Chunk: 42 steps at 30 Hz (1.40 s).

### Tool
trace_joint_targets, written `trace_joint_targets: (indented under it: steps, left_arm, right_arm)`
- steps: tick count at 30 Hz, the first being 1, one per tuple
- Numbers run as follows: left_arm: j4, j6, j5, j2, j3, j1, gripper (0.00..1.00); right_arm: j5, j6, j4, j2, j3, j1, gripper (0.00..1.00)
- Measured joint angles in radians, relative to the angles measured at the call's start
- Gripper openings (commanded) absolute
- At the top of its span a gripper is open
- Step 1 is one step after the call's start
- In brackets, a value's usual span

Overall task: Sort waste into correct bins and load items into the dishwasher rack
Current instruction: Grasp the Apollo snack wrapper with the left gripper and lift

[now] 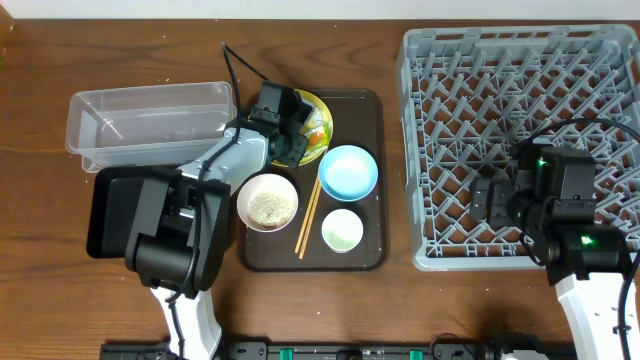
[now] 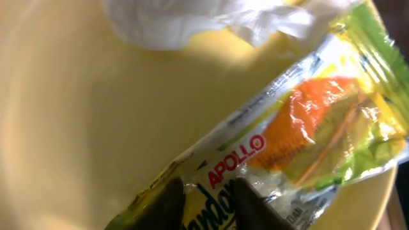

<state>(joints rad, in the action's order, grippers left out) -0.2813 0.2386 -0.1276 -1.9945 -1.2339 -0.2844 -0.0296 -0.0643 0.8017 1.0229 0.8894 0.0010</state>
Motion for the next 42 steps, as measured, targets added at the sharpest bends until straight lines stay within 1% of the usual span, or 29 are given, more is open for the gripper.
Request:
trace_joint_targets:
  steps: [1,4,7,8,9,10,11,14,18,20,21,23,27,29,32,36,42]
  left_arm:
    - [0.0,0.003,-0.001,0.0,0.0,0.0,0.11]
    - [-0.002,-0.005,0.001,0.0,0.0,0.0,0.09]
    - [-0.002,-0.01,0.0,0.0,0.0,0.0,0.09]
    - [-0.002,-0.01,0.0,0.001,0.0,0.0,0.11]
    - [-0.003,-0.01,0.001,0.002,0.0,0.0,0.26]
    - [-0.003,-0.011,0.001,0.005,0.0,0.0,0.48]
    - [-0.003,-0.01,0.002,0.01,0.0,0.0,0.57]
    - [0.009,-0.017,0.004,0.042,0.0,0.0,0.63]
    - [0.037,-0.022,0.004,0.099,0.0,0.0,0.65]
    - [0.037,-0.015,0.004,0.114,0.0,0.0,0.7]
    - [0.032,-0.002,0.003,0.116,0.0,0.0,0.7]
    - [-0.001,0.052,-0.004,0.116,0.0,0.0,0.7]
    - [-0.072,0.206,-0.015,0.115,0.0,0.0,0.7]
    - [-0.083,0.273,-0.02,0.115,0.0,0.0,0.7]
    - [-0.082,0.344,-0.023,0.114,0.0,0.001,0.7]
    - [-0.08,0.395,-0.023,0.089,0.0,0.002,0.7]
    - [-0.072,0.421,-0.024,0.023,0.0,0.002,0.71]
  right_arm:
    - [0.0,0.0,0.0,0.0,0.0,0.0,0.99]
    - [0.0,0.0,0.002,0.0,0.0,0.0,0.99]
    - [0.0,0.0,0.002,0.0,0.0,0.0,0.99]
    - [0.0,0.0,0.002,0.0,0.0,0.0,0.99]
    - [0.0,0.0,0.002,0.0,0.0,0.0,0.99]
    - [0.0,0.0,0.002,0.0,0.0,0.0,0.99]
    - [0.0,0.0,0.002,0.0,0.0,0.0,0.99]
    - [0.0,0.0,0.002,0.0,0.0,0.0,0.99]
    - [0.0,0.0,0.002,0.0,0.0,0.0,0.99]
    - [0.0,0.0,0.002,0.0,0.0,0.0,0.99]
    - [0.0,0.0,0.002,0.0,0.0,0.0,0.99]
    - [0.0,0.0,0.004,0.0,0.0,0.0,0.99]
    - [0.0,0.0,0.015,0.0,0.0,0.0,0.99]
    - [0.0,0.0,0.017,0.0,0.0,0.0,0.99]
    - [0.0,0.0,0.017,0.0,0.0,0.0,0.99]
    - [0.0,0.0,0.019,0.0,0.0,0.0,0.99]
    - [0.0,0.0,0.02,0.0,0.0,0.0,0.99]
